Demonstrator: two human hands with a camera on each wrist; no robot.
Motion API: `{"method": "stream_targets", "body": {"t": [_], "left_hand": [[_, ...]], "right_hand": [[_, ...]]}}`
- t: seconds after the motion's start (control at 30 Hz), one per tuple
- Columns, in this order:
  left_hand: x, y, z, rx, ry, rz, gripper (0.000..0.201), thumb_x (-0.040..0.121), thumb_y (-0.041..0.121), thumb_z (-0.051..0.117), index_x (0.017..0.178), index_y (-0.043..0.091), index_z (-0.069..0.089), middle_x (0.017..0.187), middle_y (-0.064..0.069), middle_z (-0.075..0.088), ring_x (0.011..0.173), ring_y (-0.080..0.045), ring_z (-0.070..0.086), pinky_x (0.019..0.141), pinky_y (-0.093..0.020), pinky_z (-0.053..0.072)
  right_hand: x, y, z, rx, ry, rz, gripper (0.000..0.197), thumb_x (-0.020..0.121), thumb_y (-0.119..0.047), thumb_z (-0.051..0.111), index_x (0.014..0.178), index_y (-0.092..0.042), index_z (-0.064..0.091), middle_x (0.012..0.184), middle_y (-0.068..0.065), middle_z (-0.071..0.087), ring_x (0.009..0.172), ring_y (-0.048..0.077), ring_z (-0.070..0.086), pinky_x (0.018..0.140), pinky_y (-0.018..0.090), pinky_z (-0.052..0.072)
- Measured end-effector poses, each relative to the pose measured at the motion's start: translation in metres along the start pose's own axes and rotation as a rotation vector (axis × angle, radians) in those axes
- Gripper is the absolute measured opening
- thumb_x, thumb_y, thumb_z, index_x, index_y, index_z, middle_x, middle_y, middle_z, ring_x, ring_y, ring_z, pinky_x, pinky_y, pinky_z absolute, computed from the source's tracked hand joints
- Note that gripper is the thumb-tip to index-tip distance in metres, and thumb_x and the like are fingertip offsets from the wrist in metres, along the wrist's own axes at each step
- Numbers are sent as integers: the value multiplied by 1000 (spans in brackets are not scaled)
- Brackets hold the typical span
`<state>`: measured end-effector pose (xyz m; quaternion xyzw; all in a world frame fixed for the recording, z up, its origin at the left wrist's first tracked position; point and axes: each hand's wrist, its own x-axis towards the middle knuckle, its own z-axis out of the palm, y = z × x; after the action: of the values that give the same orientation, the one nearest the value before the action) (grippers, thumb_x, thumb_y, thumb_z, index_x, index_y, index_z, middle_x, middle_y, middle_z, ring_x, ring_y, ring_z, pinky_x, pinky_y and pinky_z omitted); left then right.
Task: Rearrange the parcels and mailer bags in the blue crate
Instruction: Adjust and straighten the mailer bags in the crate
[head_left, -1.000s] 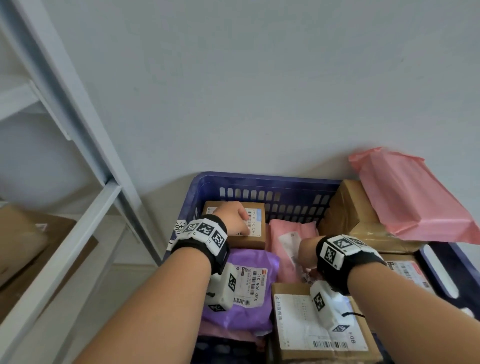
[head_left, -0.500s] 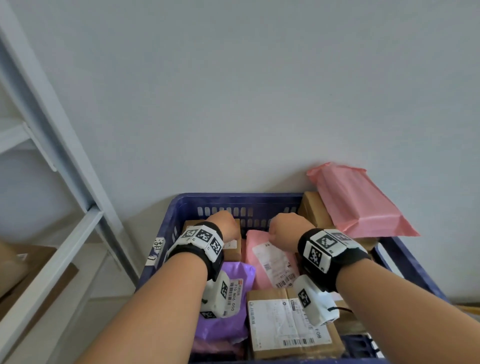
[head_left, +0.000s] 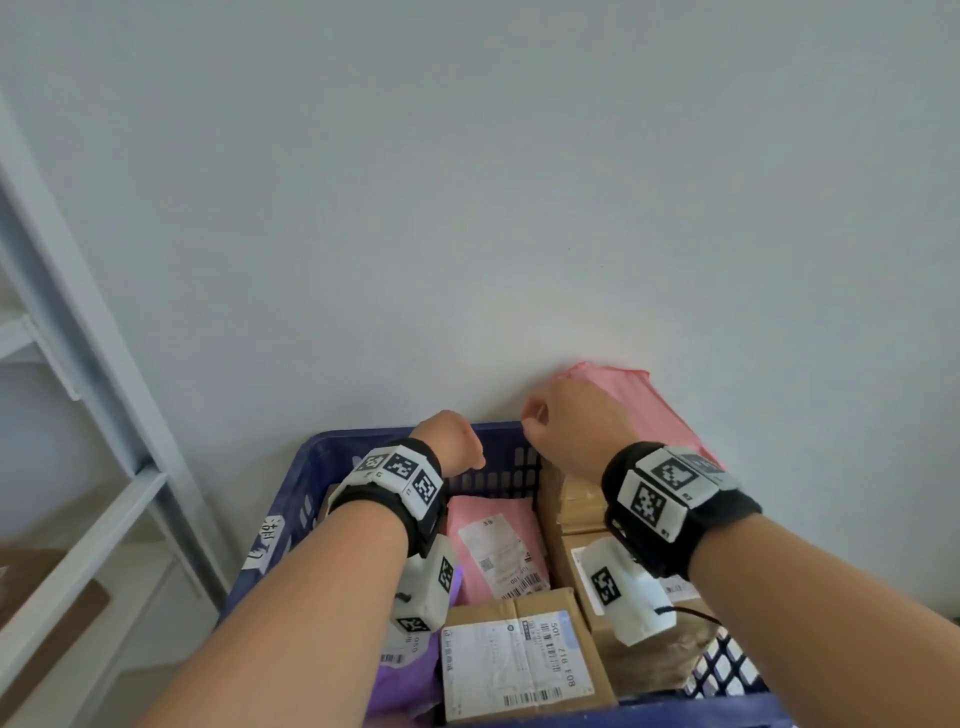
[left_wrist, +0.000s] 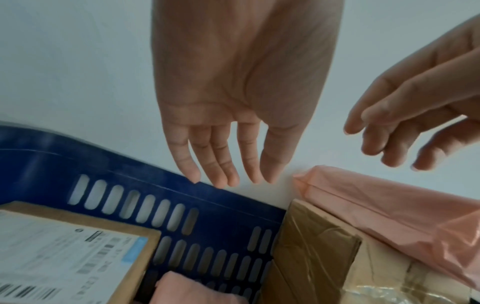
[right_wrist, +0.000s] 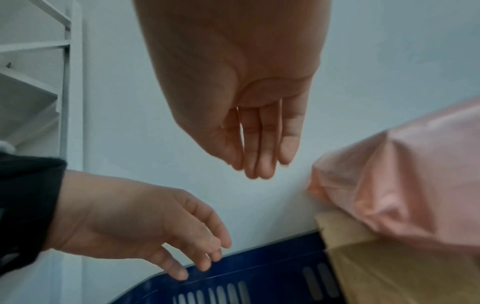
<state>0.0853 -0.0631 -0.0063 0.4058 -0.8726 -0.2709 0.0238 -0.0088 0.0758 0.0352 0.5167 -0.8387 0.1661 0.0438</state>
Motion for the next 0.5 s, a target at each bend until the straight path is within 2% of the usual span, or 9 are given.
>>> {"method": "stream_targets", "body": {"t": [0.07,0.13,0.17,0.23,0.3,0.33,0.4,0.5], "left_hand": [[-2,9,-1,-15,12,21,26,88,16,65,110,4,69,114,-9,69,107,-27,64,97,-37,51],[-3,15,0,-41,36,50,18,88,15,65,102,7,71,110,-6,70,100,-24,65,90,-32,52],[-4,18,1,-55,50,69,12,87,15,65,97,11,71,108,-5,70,96,-22,64,85,-29,52],[-6,22,5,-66,76,95,7,86,15,64,90,17,69,106,-3,71,97,-20,64,82,-28,50],[-7,24,10,-73,84,110,9,86,14,63,90,19,71,106,-2,71,101,-20,64,84,-28,49],[-8,25,13,-81,84,113,11,86,13,63,90,19,71,106,-1,71,102,-19,64,85,-28,50],[-9,26,17,-97,81,112,12,86,12,62,86,20,70,105,0,71,102,-19,64,88,-29,51],[-11,25,23,-112,65,114,13,87,10,61,84,21,68,107,0,71,102,-18,64,90,-30,51]], "right_hand": [[0,18,-6,-59,69,6,30,89,-35,34,92,-32,64,92,-10,65,84,13,59,82,29,50],[1,35,-5,-37,136,7,37,83,-40,28,94,-35,63,100,-10,66,88,15,61,87,37,51],[0,42,-3,-45,152,13,35,85,-38,31,99,-34,63,108,-7,64,96,18,60,90,40,49],[-2,54,0,-160,128,78,34,90,-40,44,118,-26,59,127,3,53,117,25,49,101,44,41],[-9,65,6,-281,28,180,55,86,-55,48,132,-25,46,143,9,37,133,32,34,107,54,30],[-12,71,9,-290,-24,248,65,83,-63,48,136,-25,41,146,10,31,135,35,30,107,58,27],[-18,79,17,-201,-90,348,73,79,-68,48,138,-28,33,144,10,31,129,36,37,103,58,33],[-24,83,25,-78,-70,346,62,82,-50,49,136,-28,29,135,10,34,113,35,45,94,51,43]]}}
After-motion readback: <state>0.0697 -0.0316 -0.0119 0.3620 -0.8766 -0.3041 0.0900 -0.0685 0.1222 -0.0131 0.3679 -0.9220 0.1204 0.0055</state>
